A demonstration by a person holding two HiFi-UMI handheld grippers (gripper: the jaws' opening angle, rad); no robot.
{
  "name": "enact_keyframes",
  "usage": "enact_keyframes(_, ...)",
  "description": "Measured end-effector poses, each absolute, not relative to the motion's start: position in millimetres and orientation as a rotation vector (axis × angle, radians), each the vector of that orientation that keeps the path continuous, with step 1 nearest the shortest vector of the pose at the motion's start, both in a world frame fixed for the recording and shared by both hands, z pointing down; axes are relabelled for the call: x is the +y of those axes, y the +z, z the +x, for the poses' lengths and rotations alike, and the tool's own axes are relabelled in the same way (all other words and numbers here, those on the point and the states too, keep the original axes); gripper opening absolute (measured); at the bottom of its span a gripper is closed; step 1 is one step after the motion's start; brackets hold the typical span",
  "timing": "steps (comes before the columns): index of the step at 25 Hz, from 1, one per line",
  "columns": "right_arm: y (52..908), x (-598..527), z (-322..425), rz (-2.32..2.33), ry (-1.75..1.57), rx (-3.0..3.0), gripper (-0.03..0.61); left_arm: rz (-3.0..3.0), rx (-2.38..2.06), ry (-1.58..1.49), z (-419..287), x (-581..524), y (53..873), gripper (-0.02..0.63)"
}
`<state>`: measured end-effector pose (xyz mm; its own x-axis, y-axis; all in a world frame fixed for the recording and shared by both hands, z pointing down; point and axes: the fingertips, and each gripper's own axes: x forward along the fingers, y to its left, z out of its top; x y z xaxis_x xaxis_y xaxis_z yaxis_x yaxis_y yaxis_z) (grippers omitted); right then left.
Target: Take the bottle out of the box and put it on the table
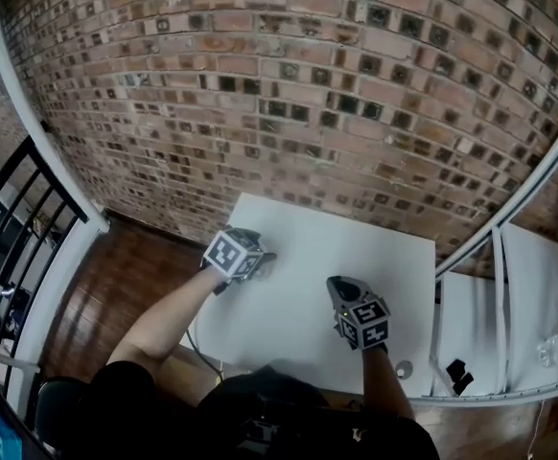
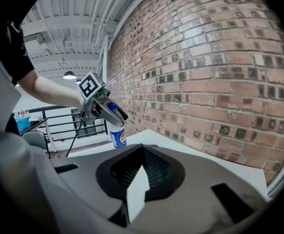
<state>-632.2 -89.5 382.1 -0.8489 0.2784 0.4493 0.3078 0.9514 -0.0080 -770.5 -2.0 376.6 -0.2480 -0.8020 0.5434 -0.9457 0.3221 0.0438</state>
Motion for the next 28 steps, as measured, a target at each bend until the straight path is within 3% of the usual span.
enact_keyframes(12, 389.5, -108.6, -647.7, -0.198, -0.005, -2.678, 0.005, 1.460, -2.103, 0.366, -876.7, -34.6, 399.8, 0.282)
enact_keyframes(25, 383.9, -104.7, -649.1, -0.155, -0.018, -2.680, 0.005, 1.466, -2.102, 0.291, -882.4, -57.4, 403.7, 0.307)
enact_keyframes(28, 383.6, -99.4, -648.0, -0.163, -0.026, -2.678, 0.005, 1.460, -2.098, 0.288, -881.4, -50.1, 409.1, 0.417)
